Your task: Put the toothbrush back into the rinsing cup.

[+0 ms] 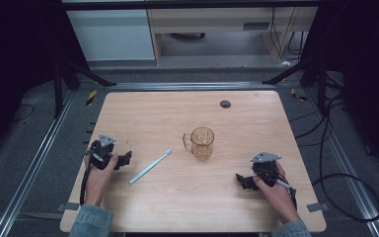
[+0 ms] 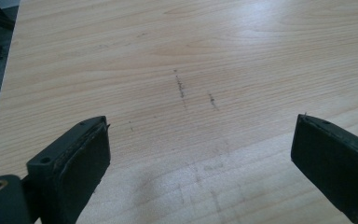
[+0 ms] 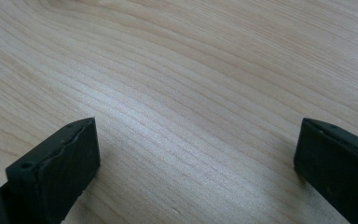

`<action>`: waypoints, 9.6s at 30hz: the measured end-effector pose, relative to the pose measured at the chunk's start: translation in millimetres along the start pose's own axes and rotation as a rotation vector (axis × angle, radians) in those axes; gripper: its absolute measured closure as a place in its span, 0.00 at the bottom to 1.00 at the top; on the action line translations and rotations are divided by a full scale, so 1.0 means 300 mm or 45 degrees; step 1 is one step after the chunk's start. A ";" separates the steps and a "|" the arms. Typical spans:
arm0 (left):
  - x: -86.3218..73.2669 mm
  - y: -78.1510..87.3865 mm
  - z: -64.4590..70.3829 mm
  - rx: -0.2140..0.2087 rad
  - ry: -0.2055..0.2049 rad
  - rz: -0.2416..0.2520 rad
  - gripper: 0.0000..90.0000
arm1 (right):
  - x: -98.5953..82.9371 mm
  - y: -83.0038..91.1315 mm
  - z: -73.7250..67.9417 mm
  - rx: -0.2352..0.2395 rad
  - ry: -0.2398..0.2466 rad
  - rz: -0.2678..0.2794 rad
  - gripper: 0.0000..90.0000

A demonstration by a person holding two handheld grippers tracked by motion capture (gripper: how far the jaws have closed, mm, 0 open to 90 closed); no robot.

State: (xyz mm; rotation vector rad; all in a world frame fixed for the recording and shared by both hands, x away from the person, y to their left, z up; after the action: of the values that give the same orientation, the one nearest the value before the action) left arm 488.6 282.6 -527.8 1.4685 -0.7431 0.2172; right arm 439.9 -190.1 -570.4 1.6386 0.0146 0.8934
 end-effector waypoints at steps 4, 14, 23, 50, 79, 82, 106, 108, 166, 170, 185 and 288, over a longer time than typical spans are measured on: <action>-0.001 0.023 0.016 -0.014 -0.023 -0.037 0.05 | 0.000 0.000 0.000 0.000 0.000 0.000 0.01; -0.008 0.062 0.069 -0.022 -0.132 -0.148 0.05 | 0.000 0.000 0.000 0.000 -0.001 -0.001 0.00; -0.021 0.099 0.116 -0.072 -0.213 -0.218 0.08 | 0.000 0.000 0.001 0.000 -0.001 -0.001 0.00; 0.064 0.107 0.282 -0.144 -0.486 -0.495 0.19 | 0.000 0.001 0.007 -0.007 -0.015 0.000 0.01; 0.131 0.046 0.367 -0.201 -0.604 -0.704 0.48 | 0.000 0.000 0.011 -0.017 -0.010 0.003 0.01; 0.127 0.038 0.364 -0.204 -0.604 -0.726 0.53 | 0.000 0.000 0.011 -0.017 -0.009 0.003 0.01; 0.117 -0.074 0.386 -0.210 -0.651 -0.887 0.66 | 0.000 0.004 0.004 0.006 -0.044 -0.005 0.01; 0.113 -0.082 0.386 -0.212 -0.652 -0.893 0.67 | 0.000 0.004 0.004 0.006 -0.045 -0.005 0.01; 0.225 -0.005 0.405 -0.201 -0.620 -0.768 0.87 | 0.000 0.001 0.008 -0.008 -0.025 0.002 0.01; 0.255 0.021 0.410 -0.206 -0.599 -0.713 0.87 | 0.000 0.001 0.009 -0.010 -0.022 0.001 0.01; 0.377 0.089 0.420 -0.229 -0.508 -0.460 0.87 | -0.002 0.002 0.008 -0.010 -0.021 -0.001 0.01; 0.527 0.323 0.556 -0.240 -0.081 0.905 0.88 | -0.011 0.009 -0.013 0.034 0.075 0.005 0.01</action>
State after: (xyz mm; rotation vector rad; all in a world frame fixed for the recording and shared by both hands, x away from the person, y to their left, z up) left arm 501.5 89.8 -369.8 0.9897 -1.2850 0.6233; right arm 434.2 -189.2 -570.1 1.6371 0.0641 0.9479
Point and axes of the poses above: each handheld gripper's, and its own axes: y roughly backward along the jaws, x roughly out of its top, z roughly to its right, the point moved 8 cm from there along -y, roughly forward along the jaws, and after that the axes turned 14 degrees about -z, right-handed, at the moved point
